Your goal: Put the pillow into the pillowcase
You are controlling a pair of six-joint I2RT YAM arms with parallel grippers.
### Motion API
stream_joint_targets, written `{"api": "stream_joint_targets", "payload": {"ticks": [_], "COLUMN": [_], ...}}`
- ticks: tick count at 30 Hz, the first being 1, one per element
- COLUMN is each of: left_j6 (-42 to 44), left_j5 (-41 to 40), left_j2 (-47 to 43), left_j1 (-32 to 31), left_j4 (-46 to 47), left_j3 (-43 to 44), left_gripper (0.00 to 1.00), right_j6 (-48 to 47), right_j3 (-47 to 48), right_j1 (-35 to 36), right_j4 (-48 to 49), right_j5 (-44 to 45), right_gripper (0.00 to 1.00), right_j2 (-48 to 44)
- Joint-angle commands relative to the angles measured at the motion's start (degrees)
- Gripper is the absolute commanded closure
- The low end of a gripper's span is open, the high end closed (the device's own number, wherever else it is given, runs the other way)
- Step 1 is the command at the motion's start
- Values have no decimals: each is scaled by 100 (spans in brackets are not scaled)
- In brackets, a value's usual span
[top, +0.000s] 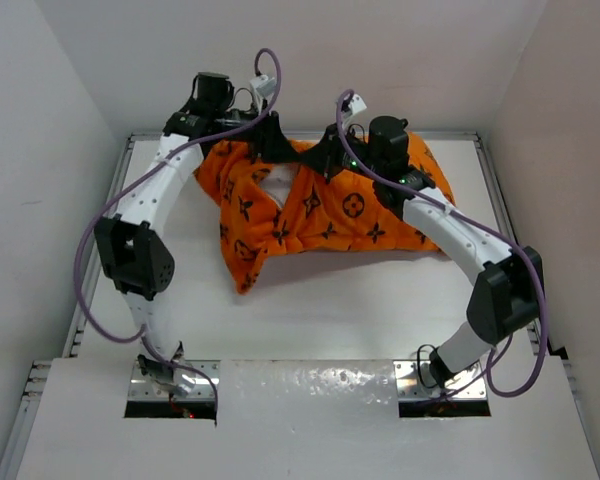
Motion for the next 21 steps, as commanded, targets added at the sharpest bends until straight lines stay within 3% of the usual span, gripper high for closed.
{"api": "stream_joint_targets", "payload": {"ticks": [1,3,4,6,7,9,10,12,13,14,16,17,18,19,20,21], "left_j6": [-1291,-968,-792,-703,-651,-562,-397,-10,331,508,1025,1246,1509,2130,2388,2548], "left_j5": [-97,-1104,-1425,-1883,-2111,-2323,-2524,-2989,-3175,-3299,-3396,-3388,-3231,-3082,-2723,-2624], "left_j2": [433,652,688,697,680,601,583,539,522,487,451,460,503,574,757,854], "left_j1": [640,842,913,1098,1316,1485,1790,2064,2152,2258,2539,2584,2619,2610,2619,2619], "left_j4": [834,431,291,272,280,272,185,-26,-201,-255,-370,-431,-710,-965,-1220,-1544], "left_j3": [42,759,1112,1308,1387,1458,1441,1231,838,565,-294,-560,-763,-991,-1072,-1142], "left_gripper": [30,24,23,20,19,11,10,12,17,42,69,77,75,70,48,35], "right_j6": [84,-91,-153,-303,-547,-768,-1074,-1269,-1253,-1227,-842,-674,-533,-462,-314,-277], "right_j3": [460,775,908,1363,1575,2067,2052,1352,992,188,-546,-1246,-1575,-1813,-2181,-2332], "right_j1": [-55,-64,-64,-108,-134,-178,-187,-161,-161,-161,-161,-143,-134,-108,-91,-90], "right_j4": [449,160,10,-420,-1135,-2035,-2657,-2970,-2927,-2866,-2734,-2673,-2585,-2645,-2820,-2891], "right_j5": [107,203,300,546,799,1029,1196,1285,1285,1285,1364,1451,1426,1443,1548,1558], "right_gripper": [100,99,88,49,18,1,1,1,11,31,91,100,98,88,52,41], "right_j2": [8,60,87,192,349,465,378,36,-479,-754,-1473,-1660,-1801,-1916,-2030,-2066]}}
